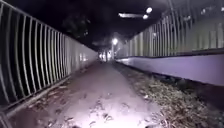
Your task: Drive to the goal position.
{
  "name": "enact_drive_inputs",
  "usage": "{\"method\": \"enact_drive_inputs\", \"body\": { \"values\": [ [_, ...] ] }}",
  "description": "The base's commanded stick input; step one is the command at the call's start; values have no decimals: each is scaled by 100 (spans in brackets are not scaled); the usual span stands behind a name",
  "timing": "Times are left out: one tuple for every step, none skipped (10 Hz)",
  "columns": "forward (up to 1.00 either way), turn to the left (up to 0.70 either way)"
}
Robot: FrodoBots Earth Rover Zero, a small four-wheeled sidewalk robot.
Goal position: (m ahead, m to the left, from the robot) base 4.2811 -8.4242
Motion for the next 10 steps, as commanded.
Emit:
{"method": "enact_drive_inputs", "body": {
  "values": [
    [50, 0],
    [50, 0],
    [50, 0],
    [50, 0],
    [50, 0],
    [50, 0],
    [50, 0],
    [50, 8],
    [50, 47],
    [50, 48]
  ]
}}
